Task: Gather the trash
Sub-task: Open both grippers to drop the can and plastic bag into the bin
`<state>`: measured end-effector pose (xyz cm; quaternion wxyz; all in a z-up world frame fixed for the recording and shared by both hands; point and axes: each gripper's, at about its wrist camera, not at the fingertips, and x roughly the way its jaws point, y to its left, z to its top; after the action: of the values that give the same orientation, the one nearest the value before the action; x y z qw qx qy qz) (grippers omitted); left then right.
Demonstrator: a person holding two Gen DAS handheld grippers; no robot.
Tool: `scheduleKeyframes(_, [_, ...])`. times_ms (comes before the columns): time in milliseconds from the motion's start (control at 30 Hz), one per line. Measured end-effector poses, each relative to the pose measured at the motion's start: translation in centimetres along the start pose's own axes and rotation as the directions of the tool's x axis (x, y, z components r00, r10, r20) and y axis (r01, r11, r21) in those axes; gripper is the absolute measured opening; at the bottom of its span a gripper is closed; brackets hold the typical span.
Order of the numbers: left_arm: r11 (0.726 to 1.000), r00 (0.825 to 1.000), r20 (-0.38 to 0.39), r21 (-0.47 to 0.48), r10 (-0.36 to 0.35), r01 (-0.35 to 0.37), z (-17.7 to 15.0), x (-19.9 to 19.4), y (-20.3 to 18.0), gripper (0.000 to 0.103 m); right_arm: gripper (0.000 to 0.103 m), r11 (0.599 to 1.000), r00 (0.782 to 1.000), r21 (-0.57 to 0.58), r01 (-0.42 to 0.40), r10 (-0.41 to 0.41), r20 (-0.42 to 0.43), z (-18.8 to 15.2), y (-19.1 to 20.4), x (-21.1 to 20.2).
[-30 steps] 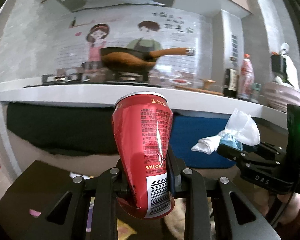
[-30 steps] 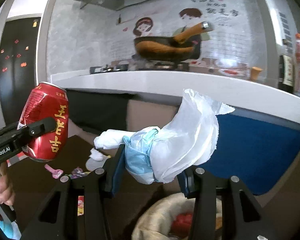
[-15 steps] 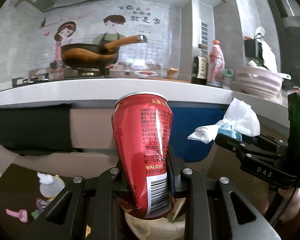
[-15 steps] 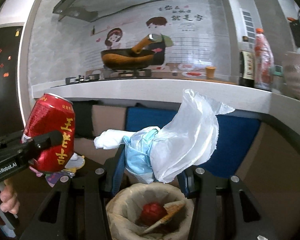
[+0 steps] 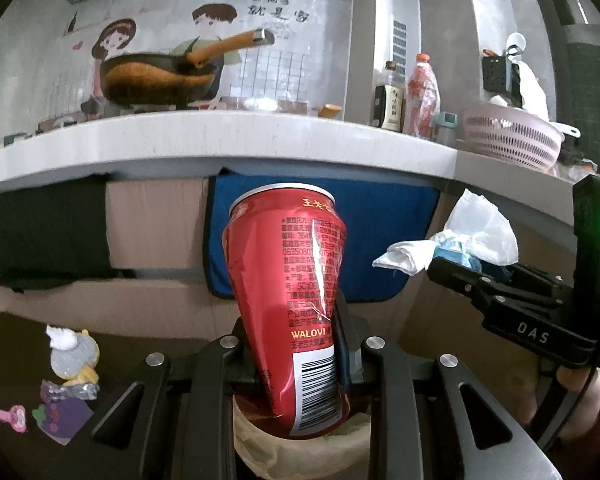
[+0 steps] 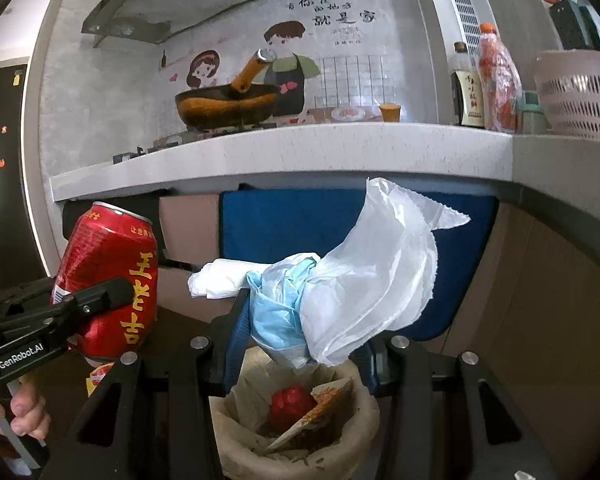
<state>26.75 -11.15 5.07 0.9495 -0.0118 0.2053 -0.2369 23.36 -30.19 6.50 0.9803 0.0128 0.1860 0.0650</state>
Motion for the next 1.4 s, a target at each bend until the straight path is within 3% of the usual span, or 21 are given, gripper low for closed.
scheduleKeyframes(800, [0.996, 0.989, -0.143, -0.090, -0.034, 0.021, -4.5, 6.6, 3.7, 0.027, 0.043, 0.998, 0.989, 0.066, -0.012, 0.022, -0.147, -4.5, -1.0, 5.5])
scheduleKeyframes(1400, [0.984, 0.965, -0.242, -0.165, -0.103, 0.064, -7.0, 10.5, 5.0, 0.027, 0.043, 0.993, 0.971, 0.119, -0.021, 0.049, -0.235, -6.8, -1.9, 9.5])
